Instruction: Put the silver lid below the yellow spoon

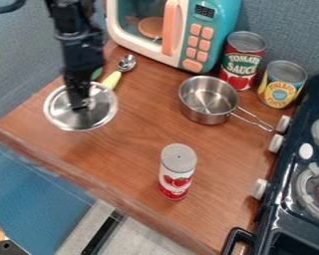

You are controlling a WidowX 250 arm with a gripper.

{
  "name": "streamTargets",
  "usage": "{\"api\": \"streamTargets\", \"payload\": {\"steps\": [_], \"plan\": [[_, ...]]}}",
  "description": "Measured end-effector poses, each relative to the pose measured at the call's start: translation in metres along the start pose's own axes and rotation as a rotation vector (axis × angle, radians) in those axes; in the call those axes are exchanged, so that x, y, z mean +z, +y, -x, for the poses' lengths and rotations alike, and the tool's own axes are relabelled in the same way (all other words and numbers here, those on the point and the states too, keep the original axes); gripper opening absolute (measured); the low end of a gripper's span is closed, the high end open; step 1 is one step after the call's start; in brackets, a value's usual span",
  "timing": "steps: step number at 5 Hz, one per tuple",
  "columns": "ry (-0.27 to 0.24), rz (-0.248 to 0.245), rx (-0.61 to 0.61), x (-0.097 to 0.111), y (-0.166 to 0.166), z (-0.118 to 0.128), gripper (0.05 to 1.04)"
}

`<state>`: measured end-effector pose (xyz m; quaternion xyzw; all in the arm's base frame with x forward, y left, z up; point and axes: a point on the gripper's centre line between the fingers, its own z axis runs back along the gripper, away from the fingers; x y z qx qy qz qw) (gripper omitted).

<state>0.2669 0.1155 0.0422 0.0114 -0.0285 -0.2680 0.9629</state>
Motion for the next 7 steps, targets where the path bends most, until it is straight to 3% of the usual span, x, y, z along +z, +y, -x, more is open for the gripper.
{"api": "streamTargets", "payload": {"steps": [2,4,5,6,7], "plan": [[0.086,0.039,0.002,-0.038,-0.005,0.003,0.054],[0.112,0.011,-0.016,-0.050,-0.007,-0.005,0.075],[0.095,0.024,-0.001,-0.050,-0.009,-0.007,0.227],[0.089,0.029,-0.011,-0.050,-0.012,-0.006,0.482],[0.083,-0.020,0.009,-0.031,-0.014,-0.002,0.797]]}}
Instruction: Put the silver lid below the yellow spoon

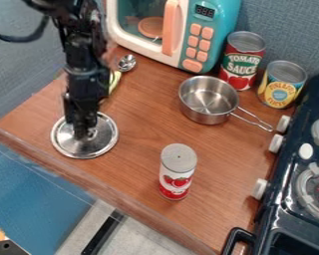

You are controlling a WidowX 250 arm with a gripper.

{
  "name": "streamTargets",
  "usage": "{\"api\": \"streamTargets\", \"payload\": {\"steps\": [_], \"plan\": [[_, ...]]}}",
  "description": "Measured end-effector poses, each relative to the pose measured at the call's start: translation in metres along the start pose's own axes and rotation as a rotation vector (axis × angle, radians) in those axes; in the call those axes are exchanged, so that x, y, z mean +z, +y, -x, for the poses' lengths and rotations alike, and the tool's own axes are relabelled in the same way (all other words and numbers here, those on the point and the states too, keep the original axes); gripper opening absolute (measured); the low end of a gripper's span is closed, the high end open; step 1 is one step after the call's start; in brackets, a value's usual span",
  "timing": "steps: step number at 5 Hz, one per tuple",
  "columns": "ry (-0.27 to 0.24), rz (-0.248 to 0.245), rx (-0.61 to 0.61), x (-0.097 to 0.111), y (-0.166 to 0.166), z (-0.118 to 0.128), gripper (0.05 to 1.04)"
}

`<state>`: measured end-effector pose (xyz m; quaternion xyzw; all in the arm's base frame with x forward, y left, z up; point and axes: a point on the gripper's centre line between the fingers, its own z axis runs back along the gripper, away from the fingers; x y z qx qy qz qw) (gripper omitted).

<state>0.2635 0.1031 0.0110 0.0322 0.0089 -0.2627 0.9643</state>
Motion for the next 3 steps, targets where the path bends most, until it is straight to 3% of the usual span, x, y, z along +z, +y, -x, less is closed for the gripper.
{"api": "streamTargets", "payload": {"steps": [1,2,3], "plan": [[-0.034,-0.029,0.020,0.028,-0.001,-0.001,1.006],[-0.078,-0.037,0.003,0.053,-0.006,-0.005,1.004],[-0.082,-0.042,-0.003,0.054,-0.006,-0.006,0.999]]}}
